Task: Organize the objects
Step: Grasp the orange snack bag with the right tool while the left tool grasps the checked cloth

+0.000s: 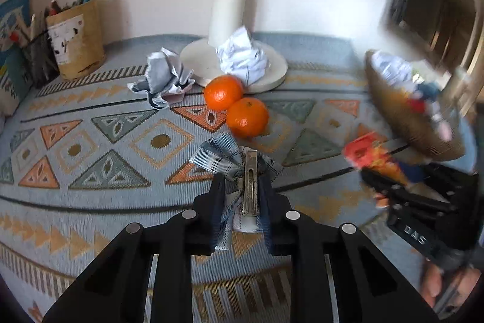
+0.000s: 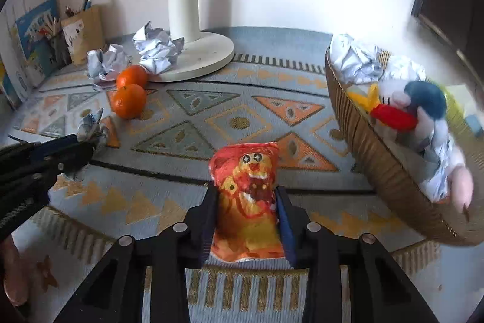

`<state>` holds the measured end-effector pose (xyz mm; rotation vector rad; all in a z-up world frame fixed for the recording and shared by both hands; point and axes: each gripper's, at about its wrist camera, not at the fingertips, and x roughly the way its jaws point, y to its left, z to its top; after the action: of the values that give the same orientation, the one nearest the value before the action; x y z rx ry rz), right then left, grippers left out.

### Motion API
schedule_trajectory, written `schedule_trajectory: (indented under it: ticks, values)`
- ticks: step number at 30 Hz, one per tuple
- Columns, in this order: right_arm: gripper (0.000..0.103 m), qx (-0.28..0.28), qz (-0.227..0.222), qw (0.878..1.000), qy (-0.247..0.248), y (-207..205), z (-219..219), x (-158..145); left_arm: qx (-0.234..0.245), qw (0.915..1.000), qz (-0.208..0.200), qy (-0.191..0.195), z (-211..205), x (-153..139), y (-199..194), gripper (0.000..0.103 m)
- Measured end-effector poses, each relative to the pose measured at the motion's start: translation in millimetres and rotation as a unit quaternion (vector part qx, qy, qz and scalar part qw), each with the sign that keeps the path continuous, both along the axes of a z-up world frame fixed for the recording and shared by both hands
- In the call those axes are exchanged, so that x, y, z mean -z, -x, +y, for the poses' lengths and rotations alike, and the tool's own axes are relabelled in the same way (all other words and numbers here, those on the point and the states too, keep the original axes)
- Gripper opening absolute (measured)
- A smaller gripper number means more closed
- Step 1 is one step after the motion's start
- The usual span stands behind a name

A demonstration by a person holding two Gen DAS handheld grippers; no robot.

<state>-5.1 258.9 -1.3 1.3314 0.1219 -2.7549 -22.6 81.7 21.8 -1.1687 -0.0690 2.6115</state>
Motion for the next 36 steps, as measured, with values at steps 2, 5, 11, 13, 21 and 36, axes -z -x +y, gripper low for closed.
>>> schedule_trajectory:
  ticks: [2,5,11,13,21,36]
  values:
    - [0.035,-0.011,-0.032,0.991,0.13,-12,17,-4,-0.001,0.9997,0.026,-0.003,-10,-11,-20,0.019]
    - [0.035,-0.014,-0.046,0.978,0.202,-42,26,-10,-0.009,0.9981,0.059,0.019,-23,-17,-50,0.019]
    - [0.035,-0.02,-0.074,0.971,0.229,-73,22,0,-0.026,0.9973,0.068,0.005,-39,-12,-57,0.019]
    - [0.036,-0.02,-0.069,0.979,0.188,-81,11,2,-0.029,0.9968,0.07,-0.025,-48,-12,-59,0.019]
    - [0.068,-0.047,-0.057,0.988,0.134,-98,-9,2,-0.039,0.9966,0.062,-0.039,-50,-9,-57,0.019]
    - [0.033,-0.131,-0.002,0.99,0.048,-130,-65,5,-0.034,0.9973,0.054,-0.037,-51,-7,-54,0.019]
